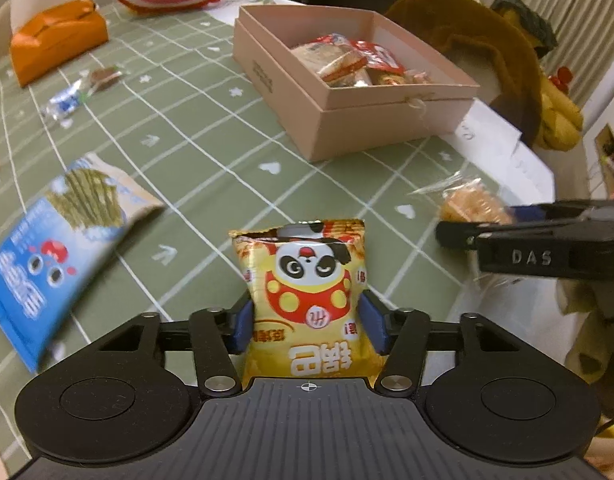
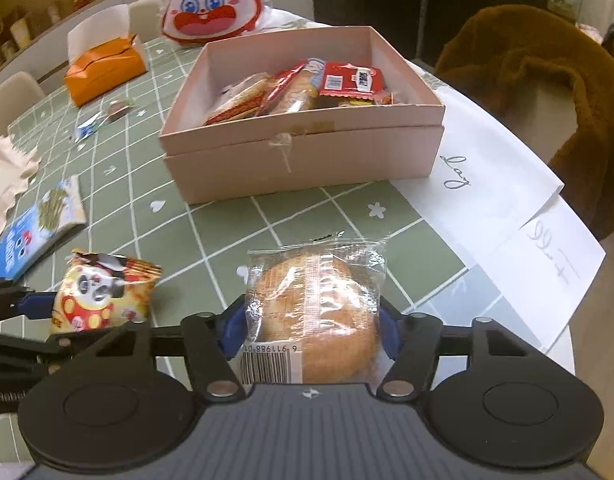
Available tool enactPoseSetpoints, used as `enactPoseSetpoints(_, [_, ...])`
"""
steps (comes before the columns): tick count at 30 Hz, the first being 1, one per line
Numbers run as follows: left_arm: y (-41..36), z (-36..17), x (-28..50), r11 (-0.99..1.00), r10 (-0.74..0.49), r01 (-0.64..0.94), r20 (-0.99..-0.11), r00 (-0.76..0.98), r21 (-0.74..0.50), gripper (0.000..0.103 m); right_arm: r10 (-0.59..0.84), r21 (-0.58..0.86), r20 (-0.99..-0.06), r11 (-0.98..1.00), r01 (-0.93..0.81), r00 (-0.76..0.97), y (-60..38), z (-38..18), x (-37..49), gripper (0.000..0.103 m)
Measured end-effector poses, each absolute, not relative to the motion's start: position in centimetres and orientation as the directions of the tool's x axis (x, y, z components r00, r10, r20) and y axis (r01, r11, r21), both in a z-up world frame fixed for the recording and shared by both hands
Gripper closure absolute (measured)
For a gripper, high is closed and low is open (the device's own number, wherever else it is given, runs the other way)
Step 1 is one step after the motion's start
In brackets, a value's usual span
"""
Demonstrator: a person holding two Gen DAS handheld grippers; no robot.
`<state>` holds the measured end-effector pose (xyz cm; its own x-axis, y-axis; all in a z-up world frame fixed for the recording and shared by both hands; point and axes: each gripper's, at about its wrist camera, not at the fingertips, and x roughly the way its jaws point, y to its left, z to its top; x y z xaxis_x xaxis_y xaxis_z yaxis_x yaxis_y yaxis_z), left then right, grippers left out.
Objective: Organize snacks
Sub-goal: 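Lift both snacks over the pink box and open both tools to release them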
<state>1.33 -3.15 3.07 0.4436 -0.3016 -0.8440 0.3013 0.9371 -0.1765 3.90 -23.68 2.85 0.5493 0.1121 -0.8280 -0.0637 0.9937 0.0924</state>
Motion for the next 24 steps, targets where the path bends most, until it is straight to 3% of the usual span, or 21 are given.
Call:
enactPoseSetpoints(4, [-3.6,4.9,0.8,0.931,-0.323,0.316,-0.817,0.477,-0.183,0.068,0.158,0.142,-0.817,0.987,-0.072,0.555,-24.7,4.4,2.8,0.042])
enactPoseSetpoints(6, [-3.5,6.7,1.1,0.927,-0.345,0.317,-0.788,0.510,-0.201,0.071,0.156,0.136,-0.787,0.988,-0.079,0.597,-25.3,6.4,2.5,0.042])
enactPoseSetpoints(13, [-4.0,16.4,4.6,0.890,-0.446,0.391,-0.623,0.643,-0.233,0.073,0.130,0.093,-0.585,0.991,-0.092,0.800,-28.4,18.6,4.3,0.043])
enactPoseSetpoints(17, [-4.6,20.0,9.2,0.881,-0.472,0.402,-0.544,0.694,-0.250,0.073,0.141,0.102,-0.538,0.990,-0.102,0.831,-29.5,23.9,8.2,0.043])
enactPoseSetpoints(20, [-4.6,20.3,14.0,0.849,-0.528,0.400,-0.509,0.680,-0.346,0.071,0.123,0.086,-0.539,0.992,-0.091,0.834,-29.6,25.3,11.6,0.043])
enactPoseSetpoints(22, [-4.2,18.1,18.4,0.802,-0.591,0.360,-0.538,0.602,-0.478,0.071,0.104,0.073,-0.554,0.994,-0.077,0.826,-29.3,25.1,13.7,0.043])
enactPoseSetpoints(24, [-3.9,15.6,21.1,0.800,-0.590,0.316,-0.573,0.569,-0.510,0.071,0.096,0.083,-0.587,0.995,-0.058,0.804,-28.9,24.3,15.6,0.042])
